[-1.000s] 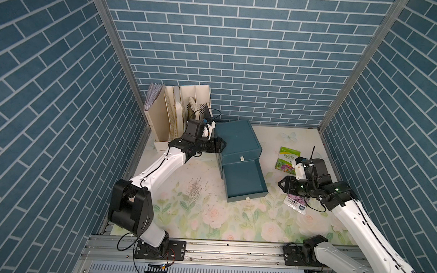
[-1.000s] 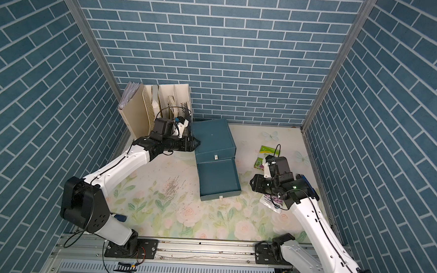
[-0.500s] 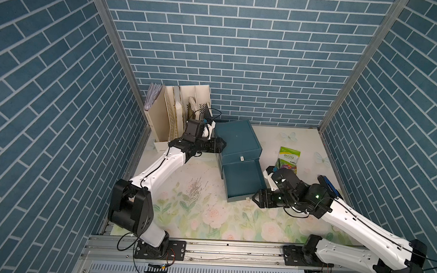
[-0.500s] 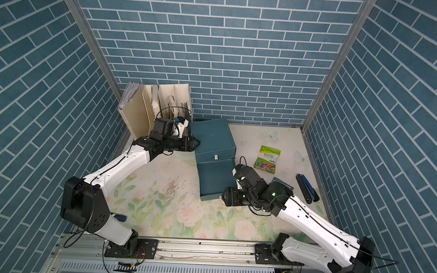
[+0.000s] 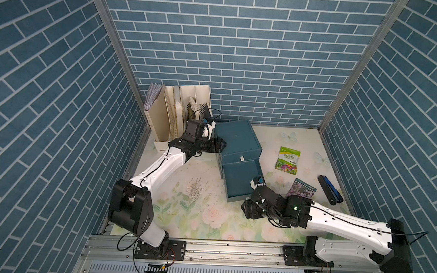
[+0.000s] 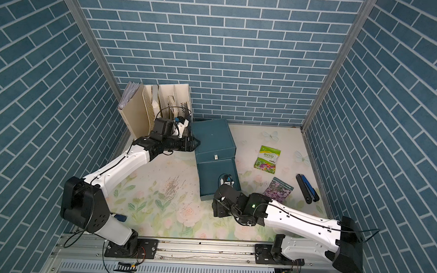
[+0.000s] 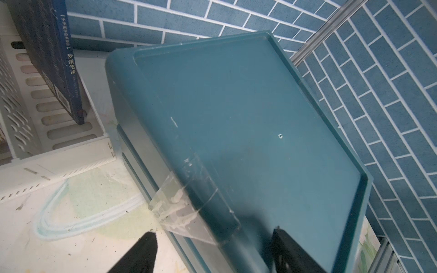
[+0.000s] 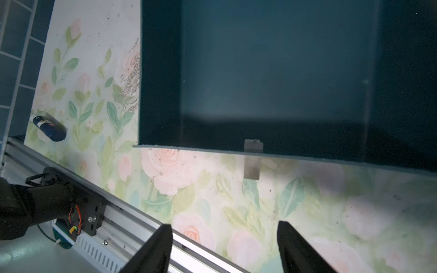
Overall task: Take the seed bags out of the drawer
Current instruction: Close the drawer in the storage box.
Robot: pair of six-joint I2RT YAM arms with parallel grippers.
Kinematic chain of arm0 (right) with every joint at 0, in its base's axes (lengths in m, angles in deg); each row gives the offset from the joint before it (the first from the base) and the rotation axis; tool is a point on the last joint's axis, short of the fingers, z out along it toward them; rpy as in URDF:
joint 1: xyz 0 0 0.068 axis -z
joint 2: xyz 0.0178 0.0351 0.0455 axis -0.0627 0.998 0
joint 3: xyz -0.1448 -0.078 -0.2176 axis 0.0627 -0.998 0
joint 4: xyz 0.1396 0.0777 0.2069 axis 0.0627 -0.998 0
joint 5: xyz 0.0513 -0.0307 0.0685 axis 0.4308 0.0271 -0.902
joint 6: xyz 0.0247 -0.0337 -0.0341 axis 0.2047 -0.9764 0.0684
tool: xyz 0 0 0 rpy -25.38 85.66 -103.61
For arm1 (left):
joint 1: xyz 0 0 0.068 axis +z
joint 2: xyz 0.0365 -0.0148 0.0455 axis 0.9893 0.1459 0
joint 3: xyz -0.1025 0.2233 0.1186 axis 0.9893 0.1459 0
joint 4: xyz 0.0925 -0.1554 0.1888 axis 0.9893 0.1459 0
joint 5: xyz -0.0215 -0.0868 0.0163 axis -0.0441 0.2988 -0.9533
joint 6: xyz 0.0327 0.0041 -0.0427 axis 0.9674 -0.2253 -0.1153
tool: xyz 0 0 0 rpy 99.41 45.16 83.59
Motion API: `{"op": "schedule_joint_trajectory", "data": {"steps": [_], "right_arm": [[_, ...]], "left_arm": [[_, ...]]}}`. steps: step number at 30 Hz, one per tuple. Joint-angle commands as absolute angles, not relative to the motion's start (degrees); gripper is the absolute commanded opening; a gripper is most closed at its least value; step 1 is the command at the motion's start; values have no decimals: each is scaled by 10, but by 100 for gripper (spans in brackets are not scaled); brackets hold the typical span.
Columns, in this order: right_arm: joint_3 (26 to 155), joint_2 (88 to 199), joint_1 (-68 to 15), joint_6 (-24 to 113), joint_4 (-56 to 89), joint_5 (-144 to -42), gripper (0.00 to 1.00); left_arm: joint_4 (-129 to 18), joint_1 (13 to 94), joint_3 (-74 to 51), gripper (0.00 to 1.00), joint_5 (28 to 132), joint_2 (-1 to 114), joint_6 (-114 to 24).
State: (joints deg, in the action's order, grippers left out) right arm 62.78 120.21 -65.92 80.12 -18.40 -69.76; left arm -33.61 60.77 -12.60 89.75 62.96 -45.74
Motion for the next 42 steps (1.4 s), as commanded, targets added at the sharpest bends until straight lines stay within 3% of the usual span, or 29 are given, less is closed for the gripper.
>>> {"op": "schedule_joint_trajectory", "data": {"steps": [1, 25, 42], "right_arm": [[616, 1212, -662, 817, -147, -646, 73], [593, 1250, -643, 740, -38, -582, 69], [603, 1265, -592, 665, 4, -607, 68]], "left_arm": [[-224, 612, -98, 80, 872, 649, -432], [-225, 616, -96, 80, 875, 649, -429], [-224, 618, -104, 80, 879, 653, -429]]}}
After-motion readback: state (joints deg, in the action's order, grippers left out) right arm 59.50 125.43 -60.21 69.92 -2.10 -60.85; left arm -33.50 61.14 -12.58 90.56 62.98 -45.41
